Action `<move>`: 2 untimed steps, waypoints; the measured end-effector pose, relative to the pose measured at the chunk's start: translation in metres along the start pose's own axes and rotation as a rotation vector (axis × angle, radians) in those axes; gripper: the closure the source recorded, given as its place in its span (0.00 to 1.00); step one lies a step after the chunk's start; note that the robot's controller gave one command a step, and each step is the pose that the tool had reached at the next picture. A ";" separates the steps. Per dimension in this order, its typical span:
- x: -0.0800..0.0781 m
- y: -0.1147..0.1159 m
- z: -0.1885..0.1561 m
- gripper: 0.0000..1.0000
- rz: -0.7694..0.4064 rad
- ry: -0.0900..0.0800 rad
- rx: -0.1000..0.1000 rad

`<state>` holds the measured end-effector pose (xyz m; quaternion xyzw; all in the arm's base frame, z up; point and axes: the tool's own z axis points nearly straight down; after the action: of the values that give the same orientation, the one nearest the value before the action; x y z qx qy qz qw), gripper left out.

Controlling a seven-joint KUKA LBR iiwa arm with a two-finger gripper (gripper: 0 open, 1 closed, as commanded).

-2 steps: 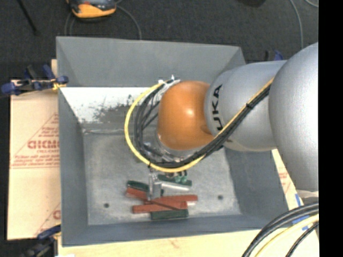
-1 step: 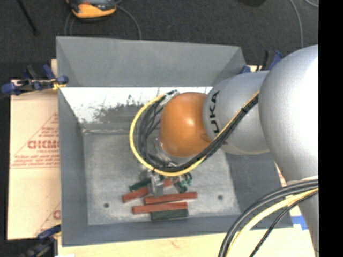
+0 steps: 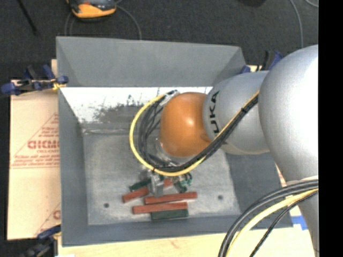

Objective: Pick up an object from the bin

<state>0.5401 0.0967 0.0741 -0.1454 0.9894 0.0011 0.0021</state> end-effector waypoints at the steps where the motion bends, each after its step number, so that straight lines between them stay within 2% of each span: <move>1: 0.009 0.006 -0.125 1.00 -0.028 0.001 0.002; 2: 0.009 0.006 -0.125 1.00 -0.027 0.002 0.001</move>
Offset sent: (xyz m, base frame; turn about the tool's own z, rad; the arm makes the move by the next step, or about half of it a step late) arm 0.0000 0.0000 0.0000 0.0000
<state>0.5289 0.0997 0.1987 -0.1588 0.9873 0.0006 0.0014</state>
